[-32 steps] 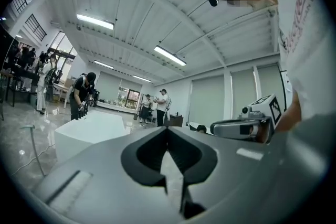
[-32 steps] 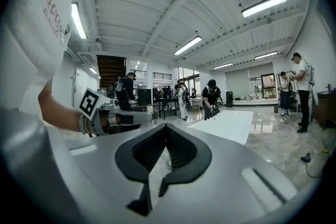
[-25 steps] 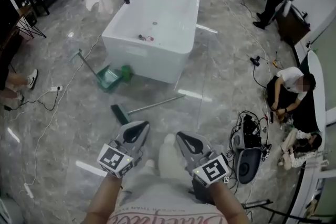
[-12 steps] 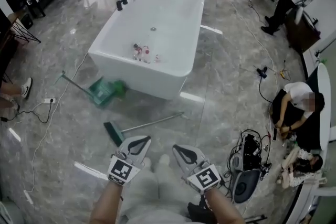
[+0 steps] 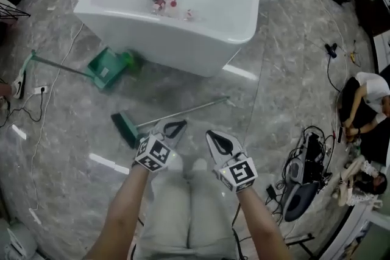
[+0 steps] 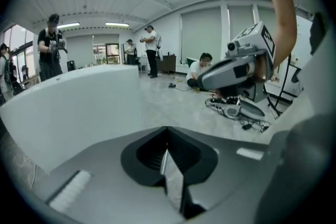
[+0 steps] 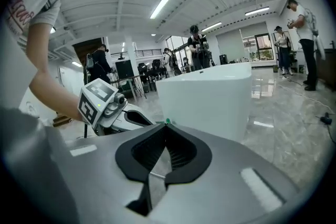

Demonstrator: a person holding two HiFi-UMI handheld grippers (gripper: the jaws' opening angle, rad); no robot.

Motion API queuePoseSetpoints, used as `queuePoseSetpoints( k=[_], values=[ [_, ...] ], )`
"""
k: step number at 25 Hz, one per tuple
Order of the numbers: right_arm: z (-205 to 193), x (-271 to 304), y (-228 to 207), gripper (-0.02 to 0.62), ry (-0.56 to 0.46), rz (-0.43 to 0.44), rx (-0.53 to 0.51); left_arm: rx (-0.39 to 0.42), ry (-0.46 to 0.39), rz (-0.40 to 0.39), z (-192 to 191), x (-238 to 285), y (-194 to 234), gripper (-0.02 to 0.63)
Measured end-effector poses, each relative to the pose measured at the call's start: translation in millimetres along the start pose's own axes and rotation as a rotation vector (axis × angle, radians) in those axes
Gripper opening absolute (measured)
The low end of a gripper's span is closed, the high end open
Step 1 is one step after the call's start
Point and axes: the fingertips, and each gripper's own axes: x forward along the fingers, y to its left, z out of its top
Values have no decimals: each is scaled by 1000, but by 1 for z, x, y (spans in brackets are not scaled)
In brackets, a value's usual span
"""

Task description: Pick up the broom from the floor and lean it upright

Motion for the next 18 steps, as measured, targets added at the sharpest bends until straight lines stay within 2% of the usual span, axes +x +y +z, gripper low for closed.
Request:
queuePoseSetpoints(
  k=[3, 7, 8, 9, 12, 15, 18],
  values=[
    [-55, 40, -23, 2, 24, 28, -45, 34, 90, -43, -73, 57, 9, 0],
    [-129, 86, -60, 2, 59, 63, -46, 58, 184, -114, -155, 123, 11, 0],
    [-147, 97, -69, 2, 77, 65, -47, 60, 205, -131, -172, 138, 11, 17],
    [-164, 107, -78, 2, 96, 66, -48, 60, 227, -146, -189, 152, 10, 81],
    [-208, 136, -100, 2, 144, 80, -49, 78, 302, -175, -240, 194, 10, 140],
    [-241, 163, -116, 2, 182, 113, -57, 186, 387, -200, -282, 230, 11, 140],
    [-262, 176, -122, 2, 227, 164, -85, 298, 465, -259, -313, 256, 4, 127]
  ],
)
